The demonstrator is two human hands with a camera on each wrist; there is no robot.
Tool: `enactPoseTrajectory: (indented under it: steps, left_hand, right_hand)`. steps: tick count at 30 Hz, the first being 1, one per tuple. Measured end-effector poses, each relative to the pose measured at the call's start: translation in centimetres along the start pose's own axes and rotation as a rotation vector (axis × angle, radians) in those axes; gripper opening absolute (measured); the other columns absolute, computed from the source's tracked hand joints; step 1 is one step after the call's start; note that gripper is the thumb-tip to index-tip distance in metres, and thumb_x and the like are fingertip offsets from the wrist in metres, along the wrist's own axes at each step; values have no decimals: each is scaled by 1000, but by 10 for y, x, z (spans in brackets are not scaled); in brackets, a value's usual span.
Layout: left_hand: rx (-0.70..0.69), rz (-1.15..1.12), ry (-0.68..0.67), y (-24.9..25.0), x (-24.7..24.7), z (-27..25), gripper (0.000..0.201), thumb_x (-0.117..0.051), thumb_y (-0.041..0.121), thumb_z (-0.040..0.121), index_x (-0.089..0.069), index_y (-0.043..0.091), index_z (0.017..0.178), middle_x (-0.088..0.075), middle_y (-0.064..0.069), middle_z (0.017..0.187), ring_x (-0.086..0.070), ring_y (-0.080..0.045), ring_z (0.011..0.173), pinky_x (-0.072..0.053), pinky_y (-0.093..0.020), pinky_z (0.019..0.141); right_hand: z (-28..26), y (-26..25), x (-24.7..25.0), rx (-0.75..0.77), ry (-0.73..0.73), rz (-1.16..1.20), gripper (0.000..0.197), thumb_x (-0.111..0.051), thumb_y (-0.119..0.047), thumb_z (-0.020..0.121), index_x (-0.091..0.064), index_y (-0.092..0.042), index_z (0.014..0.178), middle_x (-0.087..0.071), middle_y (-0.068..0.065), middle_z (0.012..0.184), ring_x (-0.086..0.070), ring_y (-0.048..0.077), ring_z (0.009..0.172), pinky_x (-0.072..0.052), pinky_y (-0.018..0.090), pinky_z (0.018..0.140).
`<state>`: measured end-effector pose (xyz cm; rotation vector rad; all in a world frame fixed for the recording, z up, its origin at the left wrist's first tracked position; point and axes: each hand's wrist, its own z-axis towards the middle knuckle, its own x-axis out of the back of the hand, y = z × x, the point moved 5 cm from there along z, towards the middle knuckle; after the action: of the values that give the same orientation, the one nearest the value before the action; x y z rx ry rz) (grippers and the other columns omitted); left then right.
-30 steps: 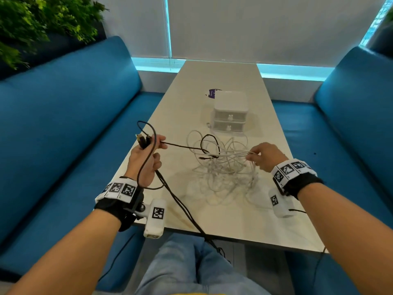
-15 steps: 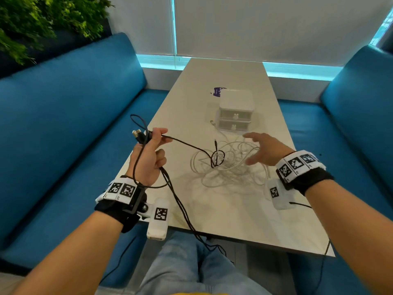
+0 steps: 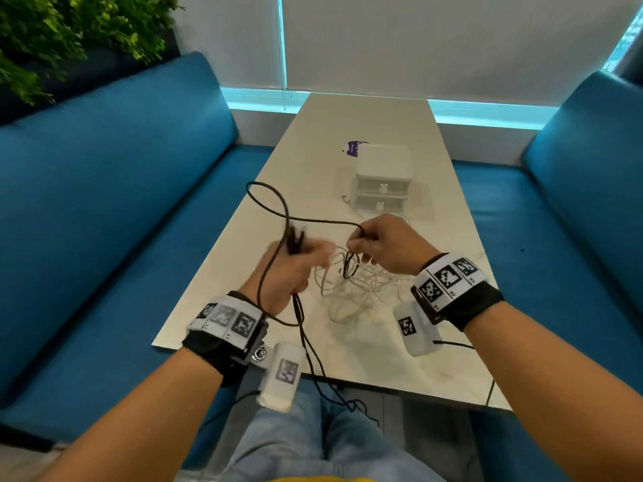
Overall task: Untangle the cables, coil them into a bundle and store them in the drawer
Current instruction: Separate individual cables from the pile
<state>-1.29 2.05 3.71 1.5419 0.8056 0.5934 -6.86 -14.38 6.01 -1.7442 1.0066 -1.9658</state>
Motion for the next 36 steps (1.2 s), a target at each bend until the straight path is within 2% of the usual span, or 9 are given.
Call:
enactPoseTrajectory:
  steps: [3, 9, 13, 17, 19, 22, 27, 30, 36]
  left_hand:
    - [54, 391, 28, -15, -19, 6, 13, -75, 20, 79, -73, 8, 79, -59, 4, 59, -42, -5, 44, -30, -22, 48]
    - [-74, 629, 201, -15, -31, 20, 8, -73, 19, 76, -67, 25, 77, -63, 7, 71, -58, -15, 69, -43, -23, 64]
    - [-79, 530, 134, -19, -37, 24, 25, -66, 11, 81, -59, 17, 57, -51, 10, 50, -46, -12, 51, -33, -18, 49]
    - [-90, 557, 179, -16, -36, 23, 31, -62, 17, 85, -53, 15, 56, -50, -4, 56, -48, -17, 53, -30, -17, 43]
    - [-70, 469, 251, -18, -28, 24, 22, -63, 21, 85, -59, 19, 64, -61, -15, 71, -61, -30, 70, -37, -22, 49]
    - [27, 312, 354, -21, -15, 24, 16, -63, 21, 86, -69, 13, 74, -72, -10, 83, -66, -27, 85, -43, -26, 66]
    - [129, 136, 375, -16, -9, 18, 17, -59, 18, 91, -64, 11, 76, -63, -3, 70, -44, -13, 55, -33, -26, 53]
    - [184, 66, 353, -17, -8, 14, 14, -57, 18, 88, -62, 8, 80, -45, -3, 62, -33, -15, 51, -27, -26, 47]
    - [271, -237, 184, -25, -13, 21, 18, -44, 16, 79, -43, 17, 61, -74, -8, 88, -46, -13, 47, -24, -15, 35]
  right_hand:
    - [-1, -6, 4, 39, 5, 11, 11, -66, -19, 89, -71, -14, 81, -69, 1, 70, -65, 13, 64, -53, 28, 66]
    - [-7, -2, 10, 61, 75, 10, 14, -62, -18, 90, -69, -13, 78, -66, -3, 69, -61, 7, 60, -47, 20, 64]
    - [-8, -1, 14, 55, 85, 92, 14, -60, -15, 93, -69, -5, 88, -70, 6, 76, -68, 17, 70, -52, 23, 67]
    - [-7, -3, 19, 56, 110, 138, 14, -58, -12, 94, -66, -2, 90, -67, 5, 75, -70, 18, 71, -52, 24, 65]
    - [-6, 1, 24, 43, 176, 163, 13, -55, -11, 95, -64, -2, 90, -65, 3, 75, -70, 19, 72, -54, 28, 67]
    - [-5, 22, 35, -35, 352, 272, 11, -53, -8, 95, -62, -3, 92, -65, 5, 80, -70, 23, 75, -56, 36, 70]
    - [-15, 46, 34, -145, 450, 407, 19, -47, -1, 96, -56, -10, 82, -58, 2, 74, -62, 20, 69, -57, 31, 66]
    - [-16, 52, 35, -203, 487, 474, 27, -43, 2, 96, -52, -15, 77, -55, 1, 75, -60, 22, 72, -58, 45, 72]
    - [-18, 39, 30, -180, 537, 574, 22, -45, -5, 98, -51, -16, 79, -54, 1, 76, -58, 20, 70, -55, 52, 72]
